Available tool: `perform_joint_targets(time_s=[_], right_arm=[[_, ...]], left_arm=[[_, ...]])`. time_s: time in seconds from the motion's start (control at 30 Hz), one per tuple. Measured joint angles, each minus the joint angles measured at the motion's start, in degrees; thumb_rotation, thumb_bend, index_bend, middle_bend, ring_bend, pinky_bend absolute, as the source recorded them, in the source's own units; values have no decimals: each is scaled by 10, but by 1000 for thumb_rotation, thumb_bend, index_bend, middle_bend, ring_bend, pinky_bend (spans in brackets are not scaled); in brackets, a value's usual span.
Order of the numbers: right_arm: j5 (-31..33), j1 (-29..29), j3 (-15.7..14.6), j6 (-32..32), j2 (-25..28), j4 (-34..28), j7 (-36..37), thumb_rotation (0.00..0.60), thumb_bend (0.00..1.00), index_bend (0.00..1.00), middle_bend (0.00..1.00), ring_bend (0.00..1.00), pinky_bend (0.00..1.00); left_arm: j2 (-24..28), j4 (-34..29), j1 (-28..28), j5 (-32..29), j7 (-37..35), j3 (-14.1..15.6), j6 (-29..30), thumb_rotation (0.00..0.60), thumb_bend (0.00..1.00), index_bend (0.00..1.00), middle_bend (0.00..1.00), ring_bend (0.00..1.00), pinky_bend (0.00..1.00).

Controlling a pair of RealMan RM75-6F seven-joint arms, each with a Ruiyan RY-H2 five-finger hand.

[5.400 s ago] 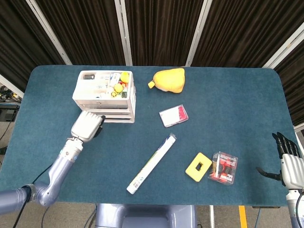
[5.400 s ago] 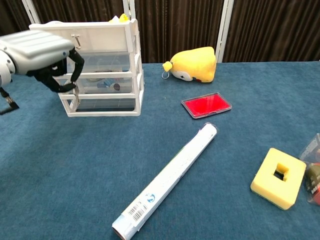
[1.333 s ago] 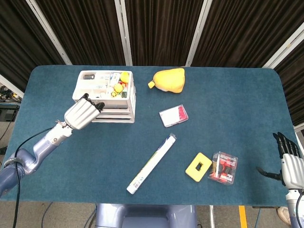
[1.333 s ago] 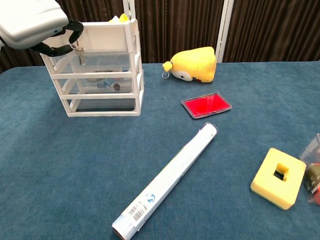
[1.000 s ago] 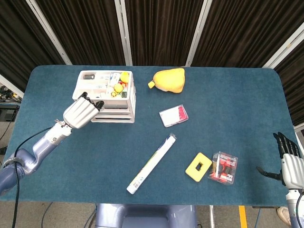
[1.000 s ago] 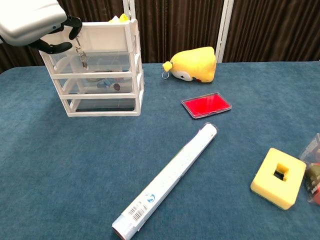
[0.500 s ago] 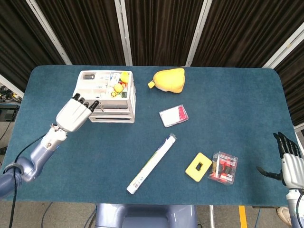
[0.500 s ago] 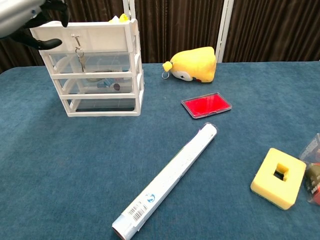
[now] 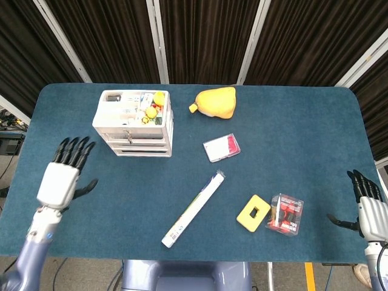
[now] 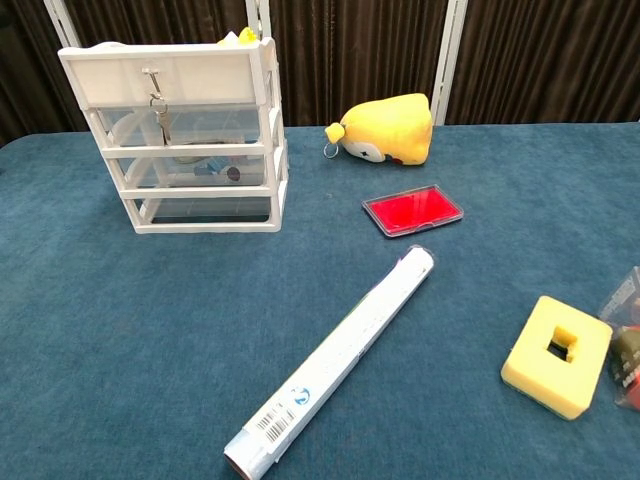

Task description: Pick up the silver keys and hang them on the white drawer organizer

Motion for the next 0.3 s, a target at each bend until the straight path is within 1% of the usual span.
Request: perform_joint_targets(time_s=[0.07, 0.13, 0.2, 0.3], right_arm=[[1, 0, 0, 0, 0, 0, -2, 600, 3, 0, 0, 0, 0], [1, 0, 0, 0, 0, -1, -3, 600, 3, 0, 0, 0, 0], [0, 0, 0, 0, 0, -2, -3, 600, 3, 0, 0, 0, 0], [-1, 0, -1, 1, 0, -1, -4, 600, 3, 0, 0, 0, 0]], left_arm=[[25, -29, 30, -7, 1, 19, 0, 600, 46, 0, 0, 0, 0], [39, -41, 56, -12, -5, 40, -2, 600, 42, 0, 0, 0, 0], [49, -44, 70, -15, -17, 52, -4, 600, 42, 0, 0, 0, 0], [59, -44, 94, -15, -35, 62, -3, 600, 43, 0, 0, 0, 0]])
